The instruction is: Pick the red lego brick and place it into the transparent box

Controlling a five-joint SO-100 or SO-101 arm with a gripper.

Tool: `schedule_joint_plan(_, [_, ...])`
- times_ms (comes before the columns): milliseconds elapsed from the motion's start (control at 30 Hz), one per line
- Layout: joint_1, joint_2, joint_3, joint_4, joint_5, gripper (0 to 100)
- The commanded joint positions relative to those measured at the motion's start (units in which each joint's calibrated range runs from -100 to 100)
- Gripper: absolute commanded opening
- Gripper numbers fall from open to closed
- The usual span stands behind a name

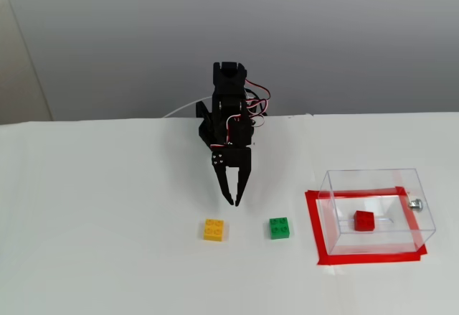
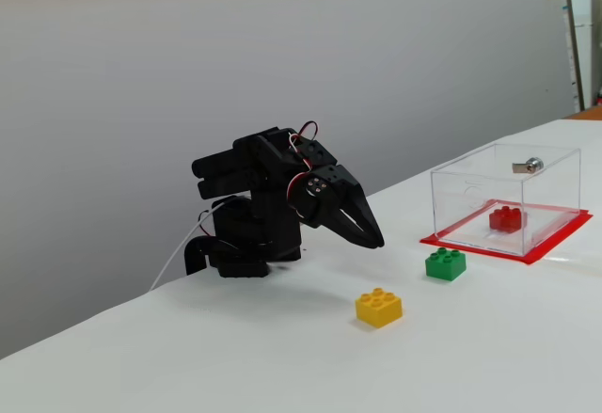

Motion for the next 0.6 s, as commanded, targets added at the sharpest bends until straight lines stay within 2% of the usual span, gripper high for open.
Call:
schedule_joint_plan(0, [0.0, -0.5, 0.5, 3.4, 0.2, 1])
schedule_joint_plan(200, [0.5, -0.5, -0.9, 8.3, 0.2, 1])
schedule_joint_plan(433, [-0.1, -0.5, -6.1, 25.6, 0.2, 1])
schedule_joint_plan(567, [-0.1, -0.5, -6.2, 25.7, 0.1, 1])
